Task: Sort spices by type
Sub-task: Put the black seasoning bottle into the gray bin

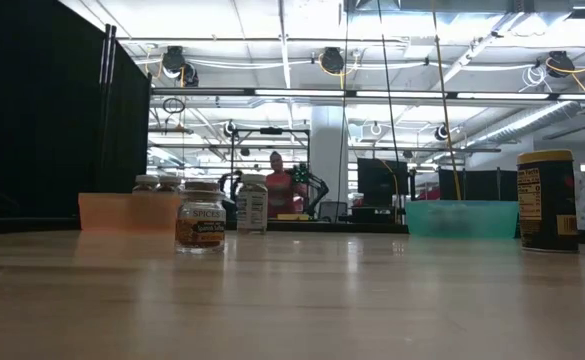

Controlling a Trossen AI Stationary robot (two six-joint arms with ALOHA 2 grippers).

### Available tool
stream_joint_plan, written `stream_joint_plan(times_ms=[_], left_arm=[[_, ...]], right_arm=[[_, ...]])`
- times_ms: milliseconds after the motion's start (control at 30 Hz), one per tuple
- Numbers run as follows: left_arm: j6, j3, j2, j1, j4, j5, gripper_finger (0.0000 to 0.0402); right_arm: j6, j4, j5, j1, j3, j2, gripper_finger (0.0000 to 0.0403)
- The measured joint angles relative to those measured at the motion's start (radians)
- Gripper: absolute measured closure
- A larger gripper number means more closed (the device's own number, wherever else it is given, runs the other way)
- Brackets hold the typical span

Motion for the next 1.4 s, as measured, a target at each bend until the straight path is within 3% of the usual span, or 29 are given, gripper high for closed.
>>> stream_joint_plan(times_ms=[367, 633, 1033, 1267, 1400], left_arm=[[0.000, 0.000, 0.000, 0.004, 0.000, 0.000, 0.0141], [-0.001, 0.000, 0.000, 0.008, 0.002, 0.000, 0.0141], [-0.001, 0.000, 0.000, 0.013, 0.003, 0.000, 0.0141], [-0.004, 0.000, 0.000, 0.025, 0.003, 0.000, 0.0141], [-0.004, 0.000, 0.000, 0.028, 0.003, 0.000, 0.0141]], right_arm=[[-0.073, 0.069, -0.078, 0.010, -0.005, -0.006, 0.0231], [-0.090, 0.187, -0.160, 0.010, -0.137, -0.033, 0.0231], [-0.116, 0.397, -0.164, 0.010, -0.340, -0.060, 0.0231], [-0.106, 0.426, -0.160, 0.010, -0.372, -0.060, 0.0231], [-0.051, 0.418, -0.150, 0.009, -0.372, -0.060, 0.0197]])
